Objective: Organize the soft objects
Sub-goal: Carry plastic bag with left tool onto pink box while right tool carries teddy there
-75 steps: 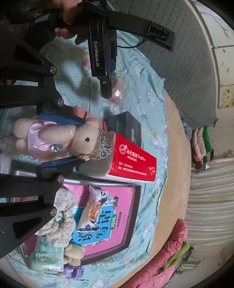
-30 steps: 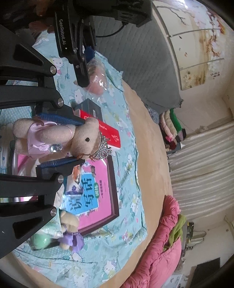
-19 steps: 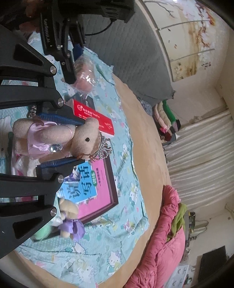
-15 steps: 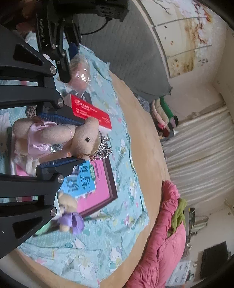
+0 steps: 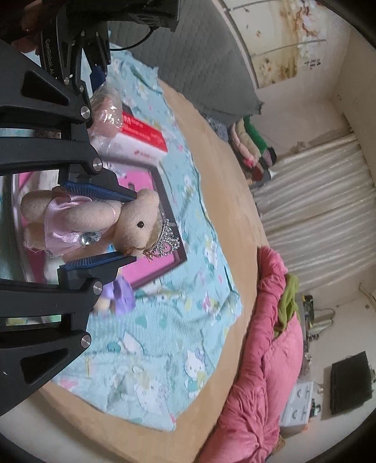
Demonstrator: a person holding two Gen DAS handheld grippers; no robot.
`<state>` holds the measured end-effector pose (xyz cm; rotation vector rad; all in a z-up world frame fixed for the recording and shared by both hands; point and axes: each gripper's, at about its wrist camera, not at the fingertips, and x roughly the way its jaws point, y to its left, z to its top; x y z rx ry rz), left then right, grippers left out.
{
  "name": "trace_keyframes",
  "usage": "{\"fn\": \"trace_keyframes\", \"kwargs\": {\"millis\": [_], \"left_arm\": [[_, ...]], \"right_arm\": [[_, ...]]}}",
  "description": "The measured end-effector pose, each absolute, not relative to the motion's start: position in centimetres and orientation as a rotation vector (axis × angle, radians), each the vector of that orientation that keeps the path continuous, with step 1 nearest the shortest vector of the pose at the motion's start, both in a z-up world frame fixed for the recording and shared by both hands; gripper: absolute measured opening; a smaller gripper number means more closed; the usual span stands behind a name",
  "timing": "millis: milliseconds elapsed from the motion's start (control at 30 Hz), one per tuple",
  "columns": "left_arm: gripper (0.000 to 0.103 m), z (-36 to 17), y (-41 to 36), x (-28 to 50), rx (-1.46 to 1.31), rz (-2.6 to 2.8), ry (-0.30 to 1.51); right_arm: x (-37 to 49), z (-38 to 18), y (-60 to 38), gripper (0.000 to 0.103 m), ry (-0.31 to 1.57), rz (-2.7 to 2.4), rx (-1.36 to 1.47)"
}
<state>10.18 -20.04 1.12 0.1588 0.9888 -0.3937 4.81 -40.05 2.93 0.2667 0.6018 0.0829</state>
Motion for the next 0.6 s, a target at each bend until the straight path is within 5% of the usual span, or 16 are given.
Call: {"fn": "trace_keyframes", "kwargs": {"millis": [600], "left_arm": [[0.052,-3.7,-23.3,13.1,0.164,-0.422,1.093]], "right_arm": [[7.0,0.6,-39.3,0.036,0.674,0.077,0.180]]}}
